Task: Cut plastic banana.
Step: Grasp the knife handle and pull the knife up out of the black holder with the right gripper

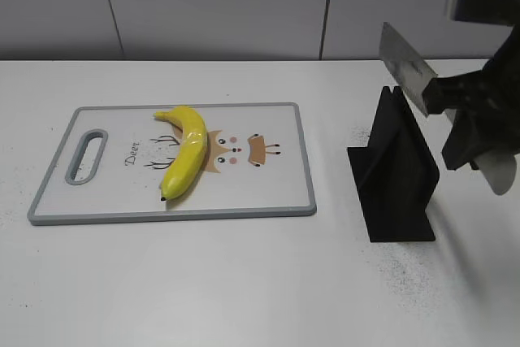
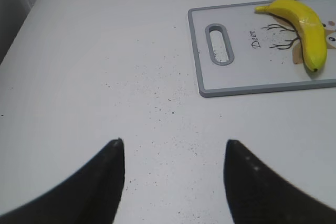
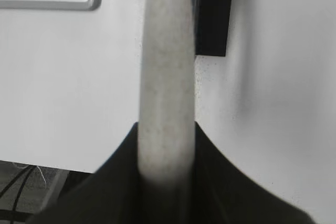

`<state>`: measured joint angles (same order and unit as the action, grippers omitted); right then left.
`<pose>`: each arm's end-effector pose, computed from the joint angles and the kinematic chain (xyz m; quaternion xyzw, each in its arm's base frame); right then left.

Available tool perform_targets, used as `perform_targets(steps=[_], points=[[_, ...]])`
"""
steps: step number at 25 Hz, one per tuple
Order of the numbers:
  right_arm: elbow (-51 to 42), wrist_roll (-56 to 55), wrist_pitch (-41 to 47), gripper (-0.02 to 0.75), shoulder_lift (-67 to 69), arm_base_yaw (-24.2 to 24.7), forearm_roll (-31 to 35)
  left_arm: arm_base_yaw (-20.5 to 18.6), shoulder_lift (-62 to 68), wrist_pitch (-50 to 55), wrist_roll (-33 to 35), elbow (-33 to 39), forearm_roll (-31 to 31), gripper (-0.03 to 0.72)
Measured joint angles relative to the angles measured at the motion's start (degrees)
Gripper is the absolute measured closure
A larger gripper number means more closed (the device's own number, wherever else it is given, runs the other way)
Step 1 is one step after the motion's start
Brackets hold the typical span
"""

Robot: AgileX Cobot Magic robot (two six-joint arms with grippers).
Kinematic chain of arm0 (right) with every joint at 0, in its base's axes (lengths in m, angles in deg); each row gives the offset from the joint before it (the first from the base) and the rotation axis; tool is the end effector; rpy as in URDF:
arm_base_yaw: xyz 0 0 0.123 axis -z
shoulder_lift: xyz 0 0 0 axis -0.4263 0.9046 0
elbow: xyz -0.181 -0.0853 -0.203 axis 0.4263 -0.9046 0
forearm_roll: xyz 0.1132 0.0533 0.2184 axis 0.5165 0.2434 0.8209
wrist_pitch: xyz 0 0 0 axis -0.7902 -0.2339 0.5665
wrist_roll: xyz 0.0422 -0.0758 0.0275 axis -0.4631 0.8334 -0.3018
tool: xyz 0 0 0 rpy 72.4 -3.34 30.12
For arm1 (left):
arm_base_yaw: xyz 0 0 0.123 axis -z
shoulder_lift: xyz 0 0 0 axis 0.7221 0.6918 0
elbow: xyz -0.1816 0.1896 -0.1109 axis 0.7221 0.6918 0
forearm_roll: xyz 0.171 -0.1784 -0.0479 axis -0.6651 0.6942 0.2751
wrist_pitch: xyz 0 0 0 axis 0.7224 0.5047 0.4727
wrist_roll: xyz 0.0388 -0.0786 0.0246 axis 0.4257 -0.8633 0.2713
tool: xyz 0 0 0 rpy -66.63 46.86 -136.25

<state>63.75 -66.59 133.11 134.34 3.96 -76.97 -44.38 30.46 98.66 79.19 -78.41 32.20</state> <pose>0.2448 0.1038 0.2750 -0.0210 0.9902 0.0865 0.1079 -0.0033 -0.0037 0.2656 0.0836 0.8642 0.0074 0.4962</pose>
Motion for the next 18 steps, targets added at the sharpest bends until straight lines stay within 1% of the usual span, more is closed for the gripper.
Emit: perform_targets(steps=[5, 8, 11, 13, 15, 18], points=[[2.8, -0.2, 0.1, 0.576, -3.0, 0.0, -0.5, 0.0, 0.0, 0.0, 0.0, 0.0, 0.0, 0.128], [5.8, 0.4, 1.6, 0.576, -3.6, 0.0, -0.8, 0.0, 0.0, -0.1, 0.1, 0.0, 0.0, 0.128], [8.6, 5.8, 3.1, 0.576, -3.6, 0.0, -0.9, 0.0, 0.0, -0.9, 0.9, -1.1, 0.2, 0.128], [10.2, 11.6, 3.2, 0.576, -3.4, 0.0, -0.9, 0.0, 0.4, -2.0, 1.2, -2.2, 1.3, 0.128], [12.5, 15.6, 3.5, 0.576, -2.6, 0.0, -1.2, 0.0, 2.9, -3.5, 2.5, -2.7, 3.5, 0.128], [17.1, 21.7, 4.6, 0.576, 0.7, 0.0, -1.5, 0.0, 9.2, -6.4, 6.6, -2.7, 8.1, 0.128]])
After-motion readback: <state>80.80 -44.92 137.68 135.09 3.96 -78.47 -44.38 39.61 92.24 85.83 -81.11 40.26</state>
